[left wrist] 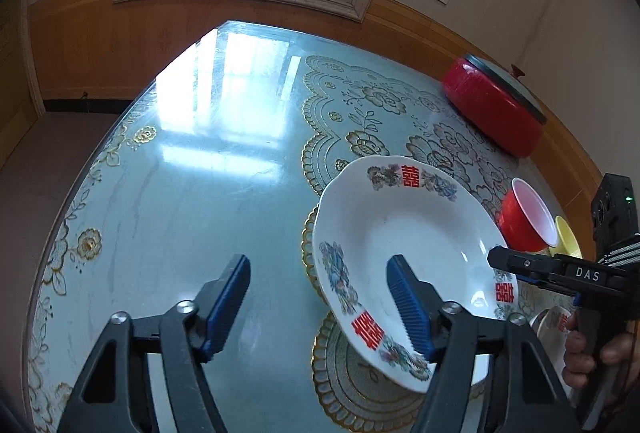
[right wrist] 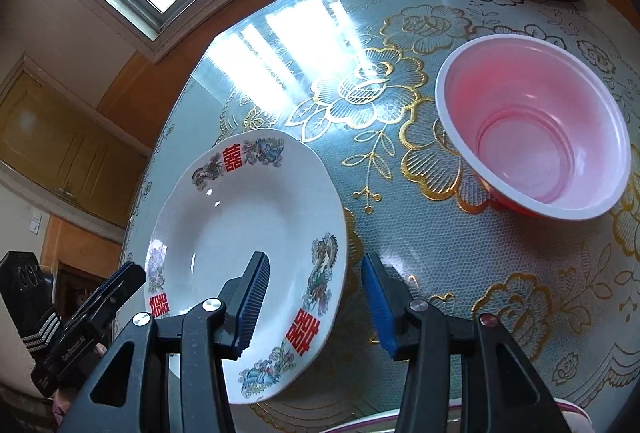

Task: Organize plates and bowls
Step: 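Move the left tool to the deep double-happiness plate and grasp its rim, then lift the deep plate with the left tool and carry it over the stack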

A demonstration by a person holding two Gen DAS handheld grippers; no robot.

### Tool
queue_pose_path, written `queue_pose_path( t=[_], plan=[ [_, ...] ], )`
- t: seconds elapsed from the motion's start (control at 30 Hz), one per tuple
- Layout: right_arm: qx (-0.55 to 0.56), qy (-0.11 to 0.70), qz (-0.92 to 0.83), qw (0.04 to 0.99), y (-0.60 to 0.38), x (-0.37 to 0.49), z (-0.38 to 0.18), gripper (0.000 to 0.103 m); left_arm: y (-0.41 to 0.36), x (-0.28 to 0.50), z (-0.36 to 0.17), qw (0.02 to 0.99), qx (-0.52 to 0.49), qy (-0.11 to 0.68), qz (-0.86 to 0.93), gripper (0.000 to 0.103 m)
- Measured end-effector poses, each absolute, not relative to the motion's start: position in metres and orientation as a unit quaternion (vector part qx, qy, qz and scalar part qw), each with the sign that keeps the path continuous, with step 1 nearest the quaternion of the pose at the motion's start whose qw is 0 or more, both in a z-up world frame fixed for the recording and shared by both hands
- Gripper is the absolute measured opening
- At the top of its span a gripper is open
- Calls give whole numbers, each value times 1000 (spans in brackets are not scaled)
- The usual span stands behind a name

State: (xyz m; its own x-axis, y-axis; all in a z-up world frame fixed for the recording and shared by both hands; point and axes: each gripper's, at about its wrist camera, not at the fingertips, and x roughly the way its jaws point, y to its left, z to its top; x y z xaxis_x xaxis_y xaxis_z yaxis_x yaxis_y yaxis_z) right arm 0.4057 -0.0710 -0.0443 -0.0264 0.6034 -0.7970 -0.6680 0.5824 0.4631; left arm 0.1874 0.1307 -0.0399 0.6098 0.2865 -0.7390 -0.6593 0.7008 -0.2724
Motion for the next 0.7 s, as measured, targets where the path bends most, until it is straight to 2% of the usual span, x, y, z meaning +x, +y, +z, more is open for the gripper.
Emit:
queue_pose_path(
  t=[0.03, 0.07, 0.17, 0.23, 0.3, 0.43, 0.5, 0.7],
  plan=[
    [-28, 553, 460, 694, -68, 405, -46, 48, 134, 193, -43, 854, -266, 352, 275, 50],
    [-30, 551, 462, 694, -65, 405, -47, 48, 137, 198, -46, 853, -264, 359, 273, 46],
    [-50, 545, 470, 692, -54, 400, -50, 50, 142, 212, -53, 855, -268, 365, 251, 45],
    [-73, 540, 466, 697, -47, 397, -53, 47, 144, 222, -58, 854, -265, 375, 243, 45],
    [-89, 527, 464, 706, -42, 396, -53, 40, 145, 232, -64, 850, -262, 389, 238, 36],
    [-137, 508, 453, 720, -37, 390, -51, 36, 140, 230, -63, 854, -244, 389, 246, 32],
    [-143, 504, 456, 719, -39, 387, -52, 32, 135, 224, -63, 856, -239, 387, 246, 32],
    [-127, 501, 484, 707, -50, 381, -52, 32, 120, 209, -60, 858, -229, 387, 248, 32]
  ],
)
